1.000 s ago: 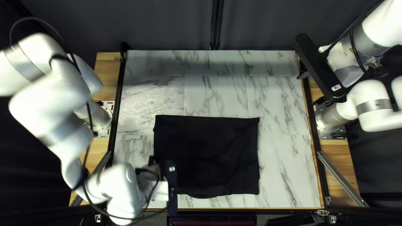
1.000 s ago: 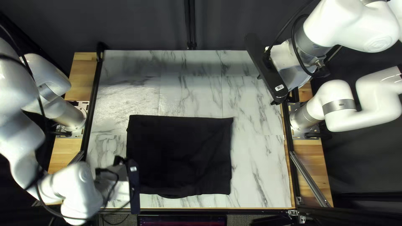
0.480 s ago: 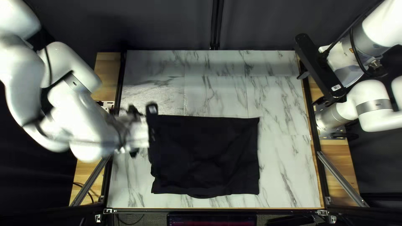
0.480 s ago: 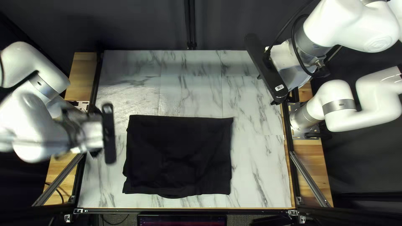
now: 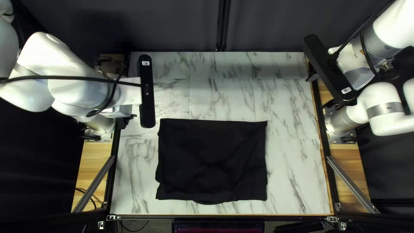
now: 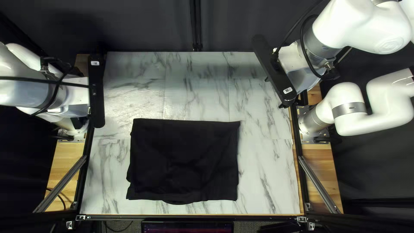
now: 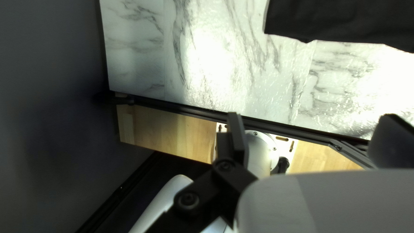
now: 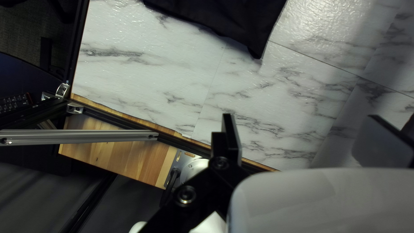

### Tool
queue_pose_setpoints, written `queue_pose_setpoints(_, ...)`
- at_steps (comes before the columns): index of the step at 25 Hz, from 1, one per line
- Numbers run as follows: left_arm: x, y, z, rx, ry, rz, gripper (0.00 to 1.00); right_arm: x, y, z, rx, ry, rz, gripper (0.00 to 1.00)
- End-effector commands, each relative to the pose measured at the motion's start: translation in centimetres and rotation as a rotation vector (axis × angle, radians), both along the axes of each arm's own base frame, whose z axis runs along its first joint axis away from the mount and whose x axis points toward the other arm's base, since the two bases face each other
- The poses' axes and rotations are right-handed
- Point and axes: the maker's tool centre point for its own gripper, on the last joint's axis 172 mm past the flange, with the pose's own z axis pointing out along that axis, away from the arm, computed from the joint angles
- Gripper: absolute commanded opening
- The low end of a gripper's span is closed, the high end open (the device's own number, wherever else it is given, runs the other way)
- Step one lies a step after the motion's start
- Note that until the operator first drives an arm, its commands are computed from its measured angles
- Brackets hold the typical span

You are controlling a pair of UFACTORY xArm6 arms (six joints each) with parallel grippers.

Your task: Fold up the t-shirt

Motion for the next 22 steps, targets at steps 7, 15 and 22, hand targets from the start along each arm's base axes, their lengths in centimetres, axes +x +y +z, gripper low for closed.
queue_pose_setpoints(7, -0.4, -0.2, -1.3, -0.013, -0.002, 0.006, 1.0, 0.0, 0.0, 0.0, 0.0, 0.0, 0.0, 1.0)
queue_pose_setpoints(15, -1.5, 2.3, -8.2, -0.098, -0.02, 0.051, 1.0, 0.0, 0.0, 0.0, 0.0, 0.0, 0.0, 1.0)
queue_pose_setpoints(22, 1.8, 1.1, -16.5, -0.227, -0.012, 0.177, 1.0, 0.0, 0.0, 0.0, 0.0, 0.0, 0.0, 1.0)
